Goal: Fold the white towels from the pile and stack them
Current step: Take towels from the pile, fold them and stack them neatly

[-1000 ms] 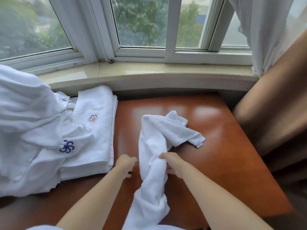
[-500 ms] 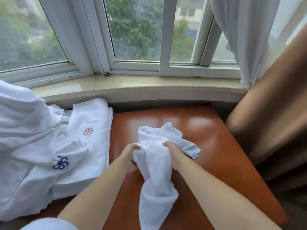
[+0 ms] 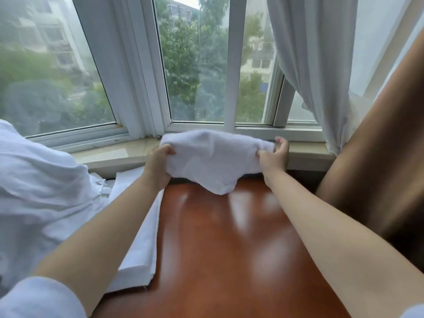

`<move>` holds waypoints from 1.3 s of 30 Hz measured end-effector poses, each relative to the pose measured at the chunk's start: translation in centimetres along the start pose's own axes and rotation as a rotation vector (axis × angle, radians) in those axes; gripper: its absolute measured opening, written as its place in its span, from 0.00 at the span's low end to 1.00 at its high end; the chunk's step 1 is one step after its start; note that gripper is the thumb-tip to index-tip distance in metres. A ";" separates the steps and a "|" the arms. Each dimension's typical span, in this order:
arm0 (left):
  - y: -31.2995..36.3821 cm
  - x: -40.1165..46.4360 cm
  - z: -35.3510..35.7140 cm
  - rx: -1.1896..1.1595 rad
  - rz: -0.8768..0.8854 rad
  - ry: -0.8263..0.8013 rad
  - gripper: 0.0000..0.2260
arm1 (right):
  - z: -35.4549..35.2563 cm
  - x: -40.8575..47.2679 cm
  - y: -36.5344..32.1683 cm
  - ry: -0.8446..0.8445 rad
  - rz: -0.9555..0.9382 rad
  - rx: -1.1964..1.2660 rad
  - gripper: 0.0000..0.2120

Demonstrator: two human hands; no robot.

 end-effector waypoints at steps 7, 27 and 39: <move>-14.9 -6.4 -10.2 0.790 -0.302 0.090 0.13 | -9.2 -9.2 13.0 -0.928 0.481 -1.216 0.23; -20.2 -9.2 -10.8 0.800 -0.494 0.123 0.13 | -9.8 -13.0 17.6 -0.402 0.529 -0.813 0.26; -19.2 -8.7 -8.2 0.762 -0.314 -0.018 0.18 | -9.1 -13.6 15.5 -0.229 0.364 -0.323 0.17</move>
Point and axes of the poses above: each hand's wrist, its own x-axis towards the middle knuckle, its own z-axis out of the palm, y = z × x, the point moved 1 cm from there along x, towards the middle knuckle, and after that the axes turned 3 degrees about y, right-handed, at the moved point
